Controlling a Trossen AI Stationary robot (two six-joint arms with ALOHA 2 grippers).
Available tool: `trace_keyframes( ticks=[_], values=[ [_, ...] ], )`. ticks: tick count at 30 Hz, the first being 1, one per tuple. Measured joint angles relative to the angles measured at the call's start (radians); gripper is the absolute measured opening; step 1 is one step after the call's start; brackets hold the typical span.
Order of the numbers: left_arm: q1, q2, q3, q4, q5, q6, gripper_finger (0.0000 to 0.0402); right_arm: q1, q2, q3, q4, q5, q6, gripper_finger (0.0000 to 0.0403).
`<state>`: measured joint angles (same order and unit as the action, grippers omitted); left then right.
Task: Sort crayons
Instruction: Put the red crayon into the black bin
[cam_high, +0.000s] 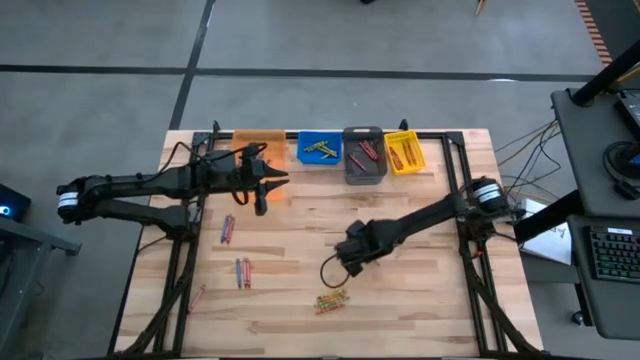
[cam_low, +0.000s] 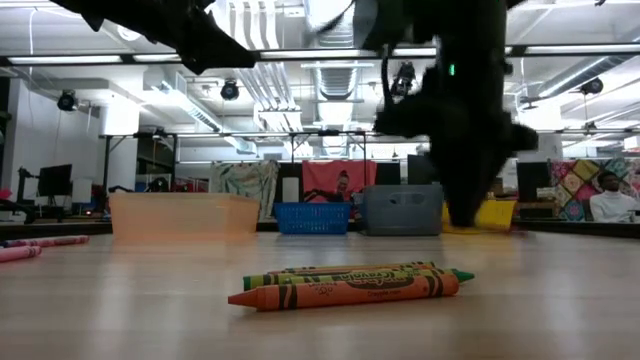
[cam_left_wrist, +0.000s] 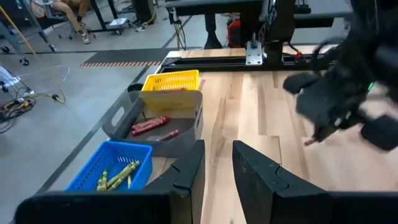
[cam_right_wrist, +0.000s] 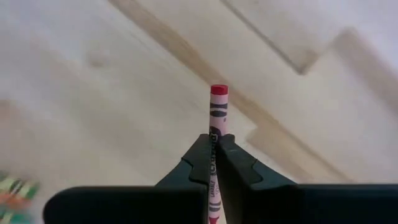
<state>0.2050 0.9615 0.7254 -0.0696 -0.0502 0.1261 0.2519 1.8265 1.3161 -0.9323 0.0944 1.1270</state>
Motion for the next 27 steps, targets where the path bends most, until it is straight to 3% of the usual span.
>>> trace_keyframes(
  ticks=[10, 16, 19, 22, 27],
  values=[
    [0.005, -0.001, 0.0, 0.026, -0.218, 0.091, 0.0064, -0.165, -0.213, 0.002, -0.031, 0.195, -0.273, 0.0008],
    [0.035, 0.0, 0.0, 0.073, -0.221, 0.175, 0.0064, -0.374, -0.294, 0.0, 0.1, 0.277, -0.578, 0.0008],
    [0.07, 0.0, 0.0, 0.111, -0.221, 0.21, 0.0064, -0.497, -0.294, -0.008, 0.243, 0.263, -0.757, 0.0008],
    [0.119, 0.003, 0.0, 0.147, -0.216, 0.24, 0.0064, -0.632, -0.267, -0.009, 0.389, 0.181, -0.904, 0.0008],
    [0.224, 0.038, 0.0, 0.201, -0.149, 0.27, 0.0064, -0.849, -0.179, -0.001, 0.513, -0.001, -0.979, 0.0008]
  ],
)
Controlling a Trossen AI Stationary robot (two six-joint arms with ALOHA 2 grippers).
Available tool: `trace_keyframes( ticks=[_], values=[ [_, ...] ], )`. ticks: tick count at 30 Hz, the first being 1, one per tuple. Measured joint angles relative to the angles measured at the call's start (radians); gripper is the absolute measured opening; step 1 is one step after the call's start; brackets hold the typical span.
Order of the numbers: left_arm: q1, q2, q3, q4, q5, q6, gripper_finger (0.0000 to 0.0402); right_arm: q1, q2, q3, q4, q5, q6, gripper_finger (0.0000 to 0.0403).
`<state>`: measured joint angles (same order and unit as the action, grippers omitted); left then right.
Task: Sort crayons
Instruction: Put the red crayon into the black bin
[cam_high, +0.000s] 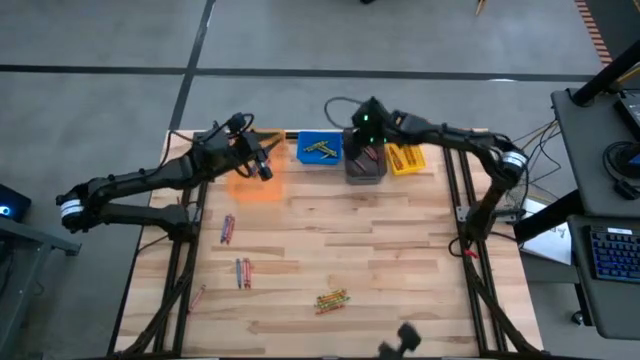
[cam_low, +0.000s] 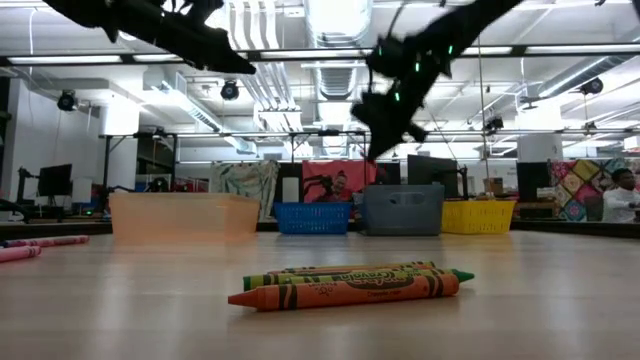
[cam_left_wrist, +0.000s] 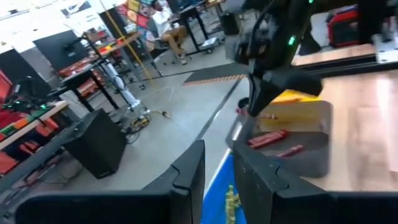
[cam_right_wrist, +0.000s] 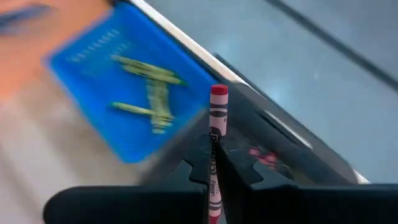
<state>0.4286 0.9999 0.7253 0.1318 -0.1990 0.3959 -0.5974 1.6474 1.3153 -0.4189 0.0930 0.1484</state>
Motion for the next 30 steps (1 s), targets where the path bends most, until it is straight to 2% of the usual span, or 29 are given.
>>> trace_keyframes(
  ticks=[6, 14, 24, 30],
  values=[
    [0.101, 0.08, 0.0, 0.067, 0.005, 0.011, 0.0064, -0.113, 0.113, 0.042, -0.064, -0.068, -0.042, 0.0009],
    [0.158, 0.158, 0.0, 0.179, 0.005, 0.015, 0.0064, -0.09, 0.214, 0.147, -0.272, -0.068, -0.032, 0.0009],
    [0.172, 0.165, 0.0, 0.198, 0.0, 0.038, 0.0064, -0.087, 0.216, 0.153, -0.301, -0.014, 0.035, 0.001],
    [0.172, 0.171, 0.0, 0.196, 0.0, 0.011, 0.0064, -0.086, 0.216, 0.153, -0.297, -0.016, 0.035, 0.0048]
  ],
)
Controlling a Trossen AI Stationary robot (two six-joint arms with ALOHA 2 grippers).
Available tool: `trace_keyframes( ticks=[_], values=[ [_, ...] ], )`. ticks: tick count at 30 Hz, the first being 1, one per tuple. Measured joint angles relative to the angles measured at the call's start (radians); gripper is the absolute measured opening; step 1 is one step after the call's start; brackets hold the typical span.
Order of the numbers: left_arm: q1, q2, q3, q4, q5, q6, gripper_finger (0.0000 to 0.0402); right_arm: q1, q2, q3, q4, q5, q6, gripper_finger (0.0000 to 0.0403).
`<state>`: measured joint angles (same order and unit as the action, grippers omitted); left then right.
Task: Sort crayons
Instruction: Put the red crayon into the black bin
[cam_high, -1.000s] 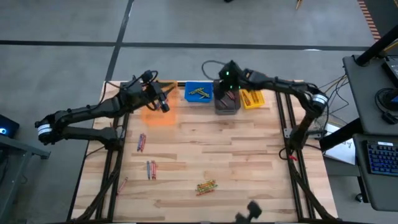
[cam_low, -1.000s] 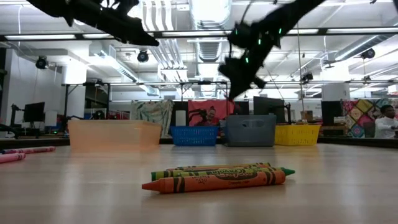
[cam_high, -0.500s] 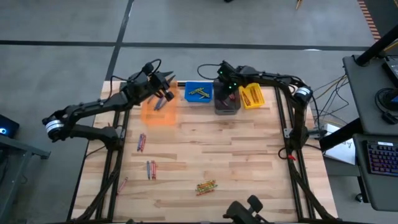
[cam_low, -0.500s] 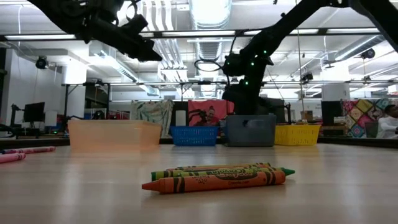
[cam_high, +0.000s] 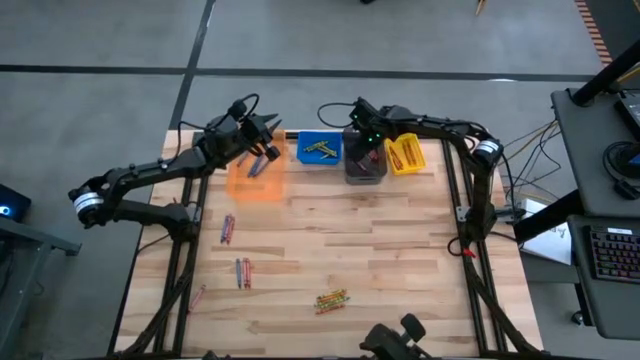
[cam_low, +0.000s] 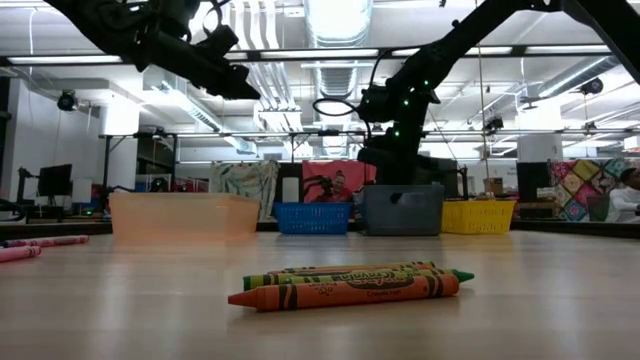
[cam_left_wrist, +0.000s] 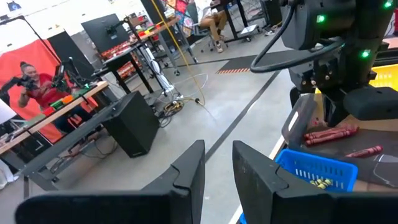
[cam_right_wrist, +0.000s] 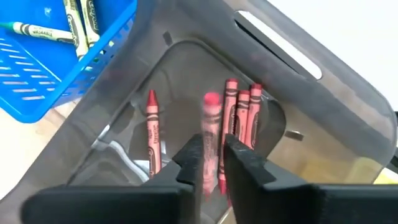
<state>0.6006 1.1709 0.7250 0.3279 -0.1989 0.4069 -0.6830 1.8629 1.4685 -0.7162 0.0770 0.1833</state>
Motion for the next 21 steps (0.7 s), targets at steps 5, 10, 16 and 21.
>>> trace_keyframes(
  ticks=[5, 10, 16, 21],
  values=[
    [-0.002, -0.001, 0.0, -0.003, 0.0, -0.043, 0.0064, 0.001, -0.001, 0.0, 0.009, 0.001, -0.016, 0.0093],
    [-0.006, -0.006, 0.0, -0.006, 0.0, -0.168, 0.0064, 0.017, -0.031, 0.0, 0.005, -0.001, -0.027, 0.0119],
    [-0.07, -0.013, 0.0, -0.081, 0.051, -0.323, 0.0064, 0.093, -0.127, -0.019, 0.002, 0.001, -0.068, 0.013],
    [-0.168, -0.029, 0.064, -0.348, 0.053, -0.424, 0.0064, 0.178, -0.228, -0.073, 0.032, 0.002, -0.091, 0.0125]
  ],
)
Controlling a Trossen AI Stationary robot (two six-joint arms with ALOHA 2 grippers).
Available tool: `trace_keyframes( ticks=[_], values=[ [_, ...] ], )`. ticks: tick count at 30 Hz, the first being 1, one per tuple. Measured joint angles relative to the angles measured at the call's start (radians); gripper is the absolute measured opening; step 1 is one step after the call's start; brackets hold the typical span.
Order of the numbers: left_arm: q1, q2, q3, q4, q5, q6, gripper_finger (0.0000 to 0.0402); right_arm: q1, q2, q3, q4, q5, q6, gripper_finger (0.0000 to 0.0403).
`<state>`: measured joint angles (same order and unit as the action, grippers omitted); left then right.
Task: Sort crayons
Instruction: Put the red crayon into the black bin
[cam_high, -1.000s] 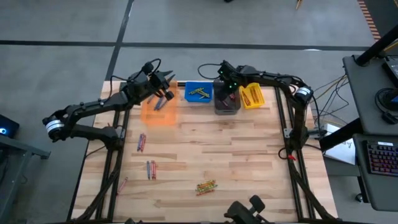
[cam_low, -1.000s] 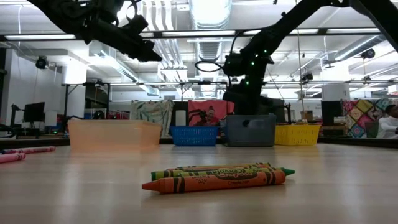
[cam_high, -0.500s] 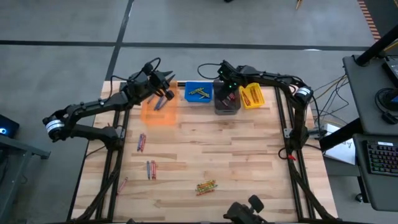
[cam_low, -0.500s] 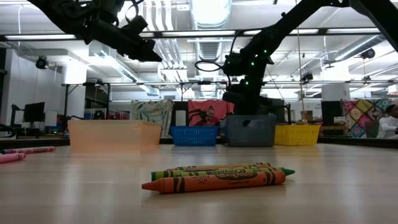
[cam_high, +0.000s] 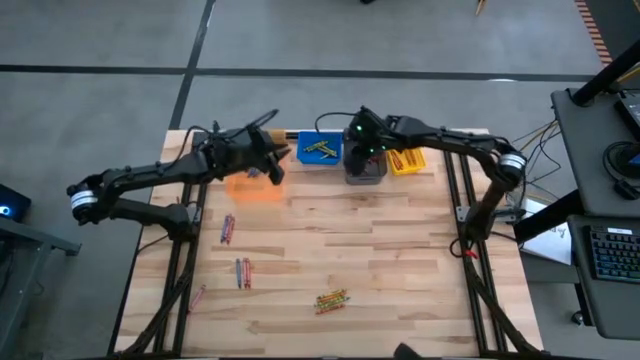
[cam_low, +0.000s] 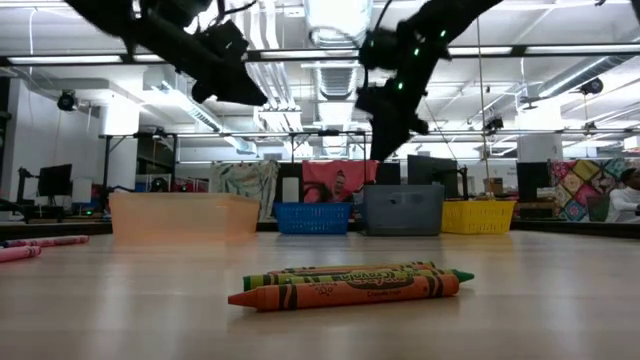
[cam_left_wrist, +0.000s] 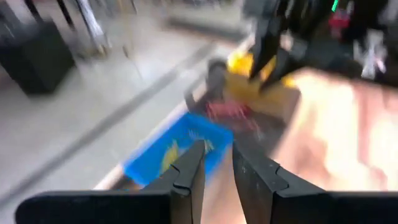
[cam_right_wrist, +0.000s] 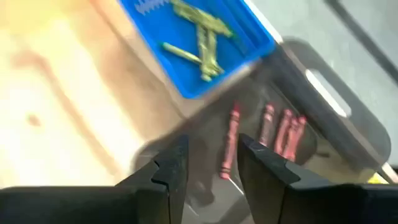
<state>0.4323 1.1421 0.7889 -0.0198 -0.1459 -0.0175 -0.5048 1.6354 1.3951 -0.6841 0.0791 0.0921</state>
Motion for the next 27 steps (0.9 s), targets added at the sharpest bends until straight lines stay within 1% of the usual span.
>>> trace_keyframes(
  ticks=[3, 6, 8, 10, 12, 15, 17, 20, 23, 27],
  values=[
    [-0.045, 0.006, 0.113, -0.298, -0.05, -0.09, 0.0064, 0.032, -0.082, -0.03, 0.045, -0.001, -0.022, 0.0119],
    [-0.071, 0.033, 0.211, -0.567, -0.119, -0.189, 0.0064, 0.035, -0.16, -0.039, 0.135, 0.016, -0.041, 0.0112],
    [-0.08, 0.049, 0.259, -0.701, -0.13, -0.237, 0.0064, 0.032, -0.205, -0.043, 0.214, 0.063, -0.042, 0.0107],
    [-0.087, 0.063, 0.282, -0.803, -0.132, -0.272, 0.0064, 0.03, -0.239, -0.048, 0.291, 0.129, -0.032, 0.0102],
    [-0.093, 0.076, 0.285, -0.875, -0.132, -0.309, 0.0064, 0.03, -0.263, -0.055, 0.332, 0.165, -0.027, 0.0097],
    [-0.103, 0.089, 0.273, -0.963, -0.134, -0.382, 0.0064, 0.04, -0.283, -0.065, 0.311, 0.151, 0.007, 0.0089],
    [-0.114, 0.097, 0.253, -0.999, -0.16, -0.446, 0.0064, 0.068, -0.297, -0.088, 0.282, 0.15, 0.047, 0.0084],
    [-0.143, 0.097, 0.204, -1.008, -0.203, -0.526, 0.0064, 0.131, -0.321, -0.142, 0.277, 0.156, 0.099, 0.0077],
    [-0.18, 0.094, 0.15, -1.009, -0.204, -0.577, 0.0065, 0.2, -0.338, -0.208, 0.29, 0.161, 0.155, 0.0071],
    [-0.238, 0.09, 0.082, -1.01, -0.202, -0.662, 0.0065, 0.288, -0.354, -0.284, 0.323, 0.218, 0.225, 0.0068]
  ],
)
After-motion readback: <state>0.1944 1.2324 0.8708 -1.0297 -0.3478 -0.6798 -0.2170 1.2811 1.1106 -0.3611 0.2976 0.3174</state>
